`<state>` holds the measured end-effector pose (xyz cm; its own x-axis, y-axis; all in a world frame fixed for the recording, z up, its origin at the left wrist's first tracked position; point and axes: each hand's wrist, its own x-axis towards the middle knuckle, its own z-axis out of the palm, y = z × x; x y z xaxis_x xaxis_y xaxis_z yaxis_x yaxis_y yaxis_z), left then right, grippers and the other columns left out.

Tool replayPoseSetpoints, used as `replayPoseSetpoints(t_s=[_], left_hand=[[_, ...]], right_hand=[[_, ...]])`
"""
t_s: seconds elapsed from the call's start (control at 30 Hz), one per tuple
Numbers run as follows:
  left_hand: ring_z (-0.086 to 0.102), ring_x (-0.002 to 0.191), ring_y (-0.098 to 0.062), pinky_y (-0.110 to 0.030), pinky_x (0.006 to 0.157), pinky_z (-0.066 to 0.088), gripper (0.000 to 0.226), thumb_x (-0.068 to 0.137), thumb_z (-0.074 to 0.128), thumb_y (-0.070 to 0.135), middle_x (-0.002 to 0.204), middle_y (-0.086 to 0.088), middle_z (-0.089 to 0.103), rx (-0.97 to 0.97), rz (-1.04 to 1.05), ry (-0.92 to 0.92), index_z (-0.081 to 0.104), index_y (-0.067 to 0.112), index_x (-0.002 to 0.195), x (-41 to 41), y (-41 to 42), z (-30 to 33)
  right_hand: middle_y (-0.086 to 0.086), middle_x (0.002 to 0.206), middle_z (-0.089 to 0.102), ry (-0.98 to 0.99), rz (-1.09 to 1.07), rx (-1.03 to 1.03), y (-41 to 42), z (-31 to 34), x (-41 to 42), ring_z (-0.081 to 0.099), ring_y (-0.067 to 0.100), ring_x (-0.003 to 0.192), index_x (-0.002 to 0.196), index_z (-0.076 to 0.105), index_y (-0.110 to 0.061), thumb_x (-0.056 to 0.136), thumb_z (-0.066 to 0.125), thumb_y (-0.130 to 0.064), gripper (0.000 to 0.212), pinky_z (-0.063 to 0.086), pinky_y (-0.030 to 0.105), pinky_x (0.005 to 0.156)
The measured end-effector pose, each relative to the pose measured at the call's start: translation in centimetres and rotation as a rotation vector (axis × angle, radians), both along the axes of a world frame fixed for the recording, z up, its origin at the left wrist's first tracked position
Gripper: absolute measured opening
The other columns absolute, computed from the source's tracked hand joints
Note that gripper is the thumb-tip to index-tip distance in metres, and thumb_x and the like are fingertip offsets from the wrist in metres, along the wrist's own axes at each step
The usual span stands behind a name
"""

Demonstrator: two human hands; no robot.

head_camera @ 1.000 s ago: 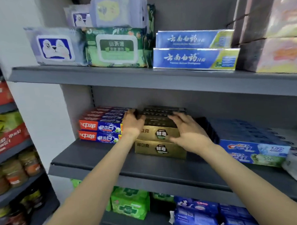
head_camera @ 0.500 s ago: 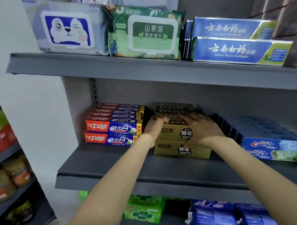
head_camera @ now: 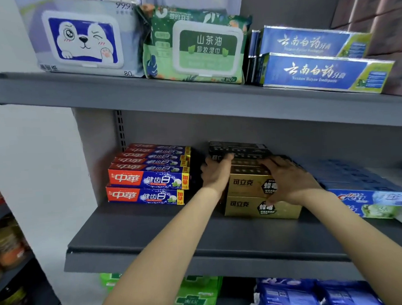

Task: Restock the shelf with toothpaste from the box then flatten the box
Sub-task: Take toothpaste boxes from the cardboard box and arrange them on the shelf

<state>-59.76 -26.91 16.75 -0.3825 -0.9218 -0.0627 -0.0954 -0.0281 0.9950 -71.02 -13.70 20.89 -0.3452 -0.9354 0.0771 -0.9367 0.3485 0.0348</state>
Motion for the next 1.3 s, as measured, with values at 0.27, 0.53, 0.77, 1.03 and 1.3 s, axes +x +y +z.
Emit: replayPoseSetpoints(t_s=[0.27,0.53,0.77,1.03,1.3], left_hand=[[0.043,0.127,-0.034,-0.043,0.104,0.037,0.081,0.082,0.066,0.038,0.142,-0.013,0.041,0.031,-0.091,-0.037,0.017,0.031,0.146,-0.6,-2.2,1.8],[0.041,0.127,-0.036,-0.049,0.104,0.038,0.090,0.075,0.072,0.036,0.143,-0.015,0.037,0.036,-0.065,-0.060,0.016,0.028,0.144,-1.8,-2.7,1.1],[0.037,0.132,-0.036,-0.044,0.102,0.036,0.088,0.079,0.066,0.047,0.149,-0.013,0.031,0.115,-0.031,-0.052,0.017,0.024,0.149,-1.5,-4.2,0.6],[0.034,0.135,-0.034,-0.044,0.108,0.030,0.075,0.090,0.053,0.049,0.151,-0.013,0.031,0.151,-0.085,-0.032,0.016,0.022,0.150,-1.7,-4.9,1.4],[0.029,0.138,-0.033,-0.048,0.113,0.023,0.078,0.088,0.037,0.066,0.153,-0.012,0.028,0.170,-0.161,-0.064,0.019,0.024,0.151,-2.7,-4.4,1.4]], right_hand=[[-0.004,0.152,0.022,0.019,-0.004,0.013,0.1,0.3,-0.2,0.025,0.022,0.140,0.146,0.011,-0.034,0.063,0.081,-0.045,0.110,0.033,0.040,0.108],[-0.007,0.151,0.023,0.012,-0.059,0.004,0.8,0.2,-1.2,0.029,0.021,0.138,0.145,0.013,-0.036,0.062,0.083,-0.040,0.109,0.040,0.041,0.101],[-0.006,0.152,0.020,-0.068,-0.076,0.049,0.9,0.2,-2.1,0.025,0.021,0.140,0.146,0.012,-0.035,0.062,0.080,-0.049,0.110,0.035,0.043,0.108],[-0.005,0.157,0.018,-0.266,-0.025,-0.069,-2.4,1.0,-0.3,0.019,0.021,0.144,0.147,0.022,-0.037,0.089,0.018,-0.068,0.066,0.018,0.041,0.117],[-0.006,0.158,0.016,-0.185,-0.013,-0.056,-2.6,-0.1,-0.6,0.018,0.023,0.144,0.147,0.018,-0.040,0.090,0.014,-0.067,0.063,0.018,0.042,0.116]])
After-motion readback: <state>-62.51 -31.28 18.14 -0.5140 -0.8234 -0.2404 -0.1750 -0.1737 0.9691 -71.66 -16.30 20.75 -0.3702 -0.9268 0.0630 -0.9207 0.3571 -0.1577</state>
